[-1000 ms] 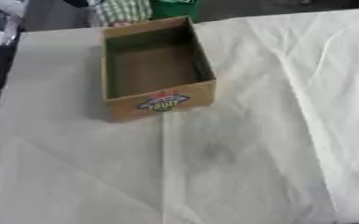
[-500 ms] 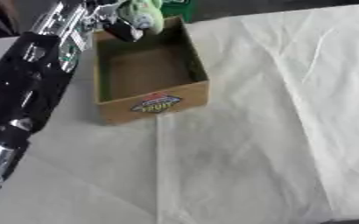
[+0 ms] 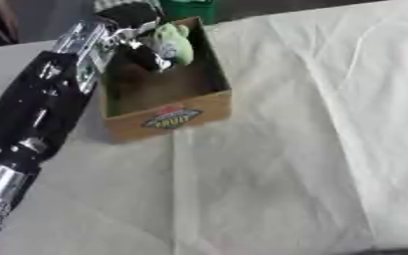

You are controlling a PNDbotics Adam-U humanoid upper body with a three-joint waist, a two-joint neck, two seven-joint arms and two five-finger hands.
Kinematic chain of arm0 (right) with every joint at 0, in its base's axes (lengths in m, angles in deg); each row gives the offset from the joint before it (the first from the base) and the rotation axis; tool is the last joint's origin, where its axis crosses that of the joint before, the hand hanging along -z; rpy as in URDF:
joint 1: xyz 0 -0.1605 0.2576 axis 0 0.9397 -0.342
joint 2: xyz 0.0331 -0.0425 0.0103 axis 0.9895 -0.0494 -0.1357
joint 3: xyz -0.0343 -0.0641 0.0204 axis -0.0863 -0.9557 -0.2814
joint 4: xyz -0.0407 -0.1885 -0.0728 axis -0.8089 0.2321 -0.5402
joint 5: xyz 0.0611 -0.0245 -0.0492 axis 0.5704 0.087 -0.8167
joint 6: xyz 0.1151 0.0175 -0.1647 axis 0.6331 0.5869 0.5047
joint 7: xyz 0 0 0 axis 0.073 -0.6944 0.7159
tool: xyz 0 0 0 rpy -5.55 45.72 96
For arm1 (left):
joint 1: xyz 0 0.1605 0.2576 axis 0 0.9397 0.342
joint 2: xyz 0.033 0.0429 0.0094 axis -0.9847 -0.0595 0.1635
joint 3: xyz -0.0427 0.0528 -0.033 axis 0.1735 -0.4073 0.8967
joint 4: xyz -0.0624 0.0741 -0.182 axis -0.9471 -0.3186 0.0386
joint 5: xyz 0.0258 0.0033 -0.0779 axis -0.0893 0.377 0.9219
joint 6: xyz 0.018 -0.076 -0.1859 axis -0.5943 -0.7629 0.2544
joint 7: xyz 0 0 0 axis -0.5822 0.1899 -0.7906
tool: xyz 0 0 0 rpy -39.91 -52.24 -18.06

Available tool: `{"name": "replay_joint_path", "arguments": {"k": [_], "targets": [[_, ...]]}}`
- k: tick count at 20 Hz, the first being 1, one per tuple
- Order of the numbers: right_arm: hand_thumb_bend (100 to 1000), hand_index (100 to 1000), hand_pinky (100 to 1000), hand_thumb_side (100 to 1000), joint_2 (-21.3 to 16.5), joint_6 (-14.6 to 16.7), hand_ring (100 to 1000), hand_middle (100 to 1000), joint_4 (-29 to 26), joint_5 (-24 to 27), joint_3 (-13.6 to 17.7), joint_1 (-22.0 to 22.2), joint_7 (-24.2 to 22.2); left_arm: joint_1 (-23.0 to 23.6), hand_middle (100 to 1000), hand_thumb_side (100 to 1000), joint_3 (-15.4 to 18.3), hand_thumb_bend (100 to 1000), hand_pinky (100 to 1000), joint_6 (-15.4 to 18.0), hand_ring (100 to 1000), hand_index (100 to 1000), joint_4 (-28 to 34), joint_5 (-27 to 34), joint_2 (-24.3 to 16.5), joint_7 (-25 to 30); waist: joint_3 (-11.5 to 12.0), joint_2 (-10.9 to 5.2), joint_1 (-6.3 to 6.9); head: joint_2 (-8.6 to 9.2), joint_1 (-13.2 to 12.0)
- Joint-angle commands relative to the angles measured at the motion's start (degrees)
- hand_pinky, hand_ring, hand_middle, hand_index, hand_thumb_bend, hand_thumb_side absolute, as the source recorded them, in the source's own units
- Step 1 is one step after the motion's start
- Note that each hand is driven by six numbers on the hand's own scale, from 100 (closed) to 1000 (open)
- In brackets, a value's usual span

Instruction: Pick up objects on the table and place them in the box.

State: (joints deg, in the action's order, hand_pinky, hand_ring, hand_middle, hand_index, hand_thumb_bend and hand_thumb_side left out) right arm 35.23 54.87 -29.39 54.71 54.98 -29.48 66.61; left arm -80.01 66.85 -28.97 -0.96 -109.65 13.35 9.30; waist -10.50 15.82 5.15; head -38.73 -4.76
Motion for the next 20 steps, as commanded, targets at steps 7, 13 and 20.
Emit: {"name": "replay_joint_path", "arguments": {"k": [7,13,20], "targets": [[100,876,837,576,-1.3,0.0,695,716,-0.8,0.3,0.4,-0.5,0.0,-0.7,863,779,0.6,731,739,2.1,899,981,-0.6,-8.2,-1.1,4.6,0.1,-1.16,-0.53,-0.53,-0.3],[100,876,837,577,-1.0,-0.1,695,716,-0.8,0.4,0.4,-0.5,0.0,-0.3,911,801,1.2,932,765,2.2,922,1000,0.4,-9.5,-1.7,7.9,0.5,-1.14,-1.0,-0.14,0.7],[100,875,837,578,-1.1,0.0,695,716,-0.8,0.3,0.6,-0.2,0.2,0.6,845,845,1.6,709,736,-0.8,882,955,7.2,-7.2,-2.9,-0.8,1.2,-1.09,-1.4,-0.43,1.1]]}}
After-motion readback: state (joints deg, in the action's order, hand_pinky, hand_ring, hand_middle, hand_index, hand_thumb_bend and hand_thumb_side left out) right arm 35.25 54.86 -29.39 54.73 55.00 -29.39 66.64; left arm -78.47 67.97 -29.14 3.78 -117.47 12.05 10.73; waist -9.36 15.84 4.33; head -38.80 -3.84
